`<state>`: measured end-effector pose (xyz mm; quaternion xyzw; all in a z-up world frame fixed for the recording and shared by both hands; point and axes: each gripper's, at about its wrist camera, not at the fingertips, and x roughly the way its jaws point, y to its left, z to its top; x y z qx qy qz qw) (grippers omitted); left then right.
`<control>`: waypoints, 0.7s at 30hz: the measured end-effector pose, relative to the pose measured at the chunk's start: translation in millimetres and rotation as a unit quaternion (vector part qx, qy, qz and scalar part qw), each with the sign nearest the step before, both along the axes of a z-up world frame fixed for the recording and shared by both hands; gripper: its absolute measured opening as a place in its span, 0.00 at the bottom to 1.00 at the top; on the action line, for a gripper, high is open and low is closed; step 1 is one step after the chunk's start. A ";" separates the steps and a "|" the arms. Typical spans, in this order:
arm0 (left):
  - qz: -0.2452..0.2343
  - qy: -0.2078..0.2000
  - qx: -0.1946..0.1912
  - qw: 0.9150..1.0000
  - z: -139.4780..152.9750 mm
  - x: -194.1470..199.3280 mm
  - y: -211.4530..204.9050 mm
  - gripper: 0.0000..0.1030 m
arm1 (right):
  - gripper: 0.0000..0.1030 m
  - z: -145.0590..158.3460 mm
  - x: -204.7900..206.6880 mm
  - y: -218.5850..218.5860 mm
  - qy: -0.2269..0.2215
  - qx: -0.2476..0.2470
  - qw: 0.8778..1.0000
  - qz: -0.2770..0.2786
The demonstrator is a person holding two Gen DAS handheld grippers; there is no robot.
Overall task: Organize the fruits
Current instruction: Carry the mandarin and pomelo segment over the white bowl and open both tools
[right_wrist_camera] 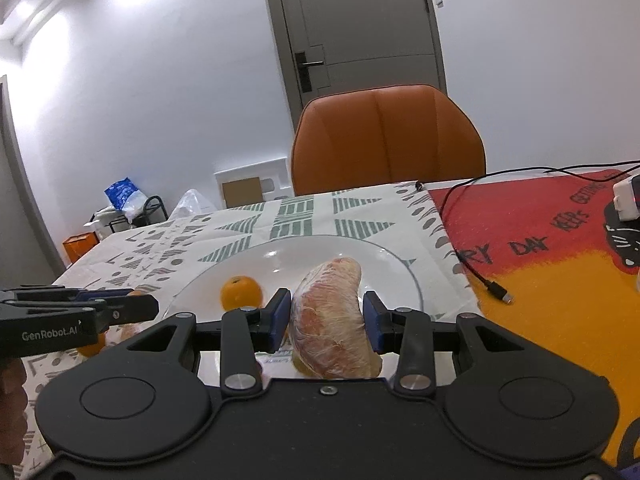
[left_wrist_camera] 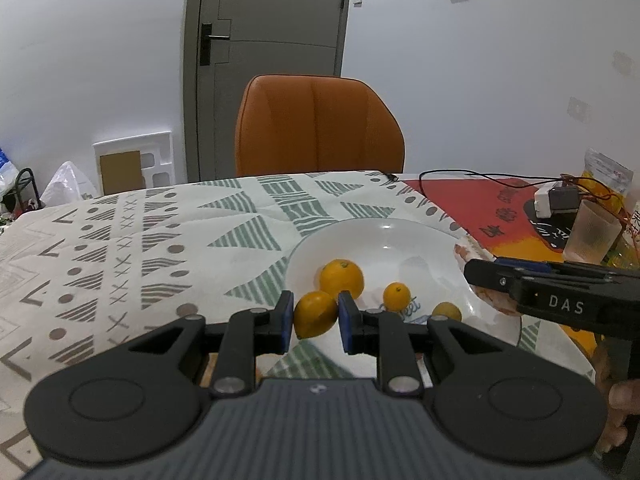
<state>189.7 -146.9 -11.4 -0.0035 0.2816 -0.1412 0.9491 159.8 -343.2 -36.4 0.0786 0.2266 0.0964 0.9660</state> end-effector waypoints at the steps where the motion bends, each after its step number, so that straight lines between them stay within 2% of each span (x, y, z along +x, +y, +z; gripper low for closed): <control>1: 0.000 0.000 -0.002 1.000 -0.3 2.2 -1.5 0.21 | 0.38 -0.1 1.4 -1.3 -0.001 0.001 1.000 -0.006; 4: 0.004 0.002 -0.006 1.000 -1.1 7.4 -5.5 0.21 | 0.41 1.6 -0.3 -3.4 -0.010 -0.001 1.000 -0.021; 13: 0.003 0.001 -0.011 1.000 0.6 12.4 -15.7 0.21 | 0.42 5.9 -20.1 -5.8 -0.008 0.024 1.000 -0.008; 17: 0.003 -0.001 -0.015 1.000 1.6 12.1 -17.9 0.22 | 0.46 6.0 -25.9 -5.1 -0.007 0.034 0.999 -0.004; 21: 0.008 -0.010 -0.012 1.000 6.3 8.4 -15.5 0.28 | 0.47 4.2 -28.5 -3.2 -0.002 0.040 0.999 0.000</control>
